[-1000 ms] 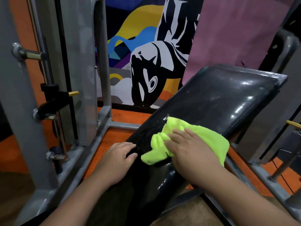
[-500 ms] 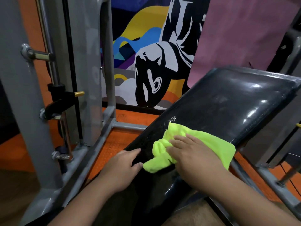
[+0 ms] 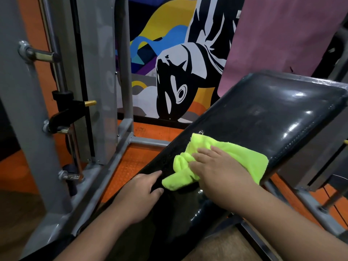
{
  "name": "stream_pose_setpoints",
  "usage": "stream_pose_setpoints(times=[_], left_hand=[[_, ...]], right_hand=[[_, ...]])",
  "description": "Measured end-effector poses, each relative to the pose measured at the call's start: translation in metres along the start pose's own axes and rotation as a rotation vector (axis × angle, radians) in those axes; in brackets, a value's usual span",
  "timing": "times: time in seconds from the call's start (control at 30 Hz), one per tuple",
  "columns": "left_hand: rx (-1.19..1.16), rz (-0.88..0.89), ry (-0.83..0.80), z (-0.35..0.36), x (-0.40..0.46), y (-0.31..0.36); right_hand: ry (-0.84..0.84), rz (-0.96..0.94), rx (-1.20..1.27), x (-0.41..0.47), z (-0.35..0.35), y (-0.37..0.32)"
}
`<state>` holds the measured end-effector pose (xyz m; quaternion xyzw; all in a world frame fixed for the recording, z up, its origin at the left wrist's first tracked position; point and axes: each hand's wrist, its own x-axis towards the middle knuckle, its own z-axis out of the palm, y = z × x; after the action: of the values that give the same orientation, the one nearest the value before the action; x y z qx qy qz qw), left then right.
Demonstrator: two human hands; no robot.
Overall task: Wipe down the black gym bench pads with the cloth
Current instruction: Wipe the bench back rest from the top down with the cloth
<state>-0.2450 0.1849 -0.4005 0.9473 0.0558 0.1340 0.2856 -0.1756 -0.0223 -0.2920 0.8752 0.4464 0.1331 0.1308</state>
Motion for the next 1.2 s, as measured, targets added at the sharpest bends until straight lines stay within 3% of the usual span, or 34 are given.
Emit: stream_pose_setpoints(times=[0.17, 0.33, 0.43, 0.6, 0.7, 0.87, 1.2], left_hand=[[0.006, 0.015, 0.02, 0.001, 0.0, -0.001], [0.008, 0.022, 0.026, 0.006, 0.0, -0.005], [0.009, 0.026, 0.035, 0.007, 0.002, -0.006], [0.002, 0.034, 0.04, 0.006, 0.001, -0.005], [-0.005, 0.032, 0.051, 0.006, 0.001, -0.004], [-0.011, 0.038, 0.039, 0.007, 0.0, -0.008], [-0.027, 0.046, 0.058, 0.007, -0.001, -0.007]], right_hand=[[0.052, 0.048, -0.015, 0.012, -0.007, 0.007], [-0.035, 0.031, -0.012, 0.008, -0.005, 0.008], [0.034, 0.056, -0.047, 0.016, -0.009, 0.006], [-0.05, 0.011, -0.029, 0.014, -0.007, 0.008], [0.017, 0.035, -0.026, 0.021, -0.01, 0.011], [-0.041, 0.026, -0.038, 0.017, -0.009, 0.015], [0.032, 0.046, -0.046, 0.018, -0.015, 0.028]])
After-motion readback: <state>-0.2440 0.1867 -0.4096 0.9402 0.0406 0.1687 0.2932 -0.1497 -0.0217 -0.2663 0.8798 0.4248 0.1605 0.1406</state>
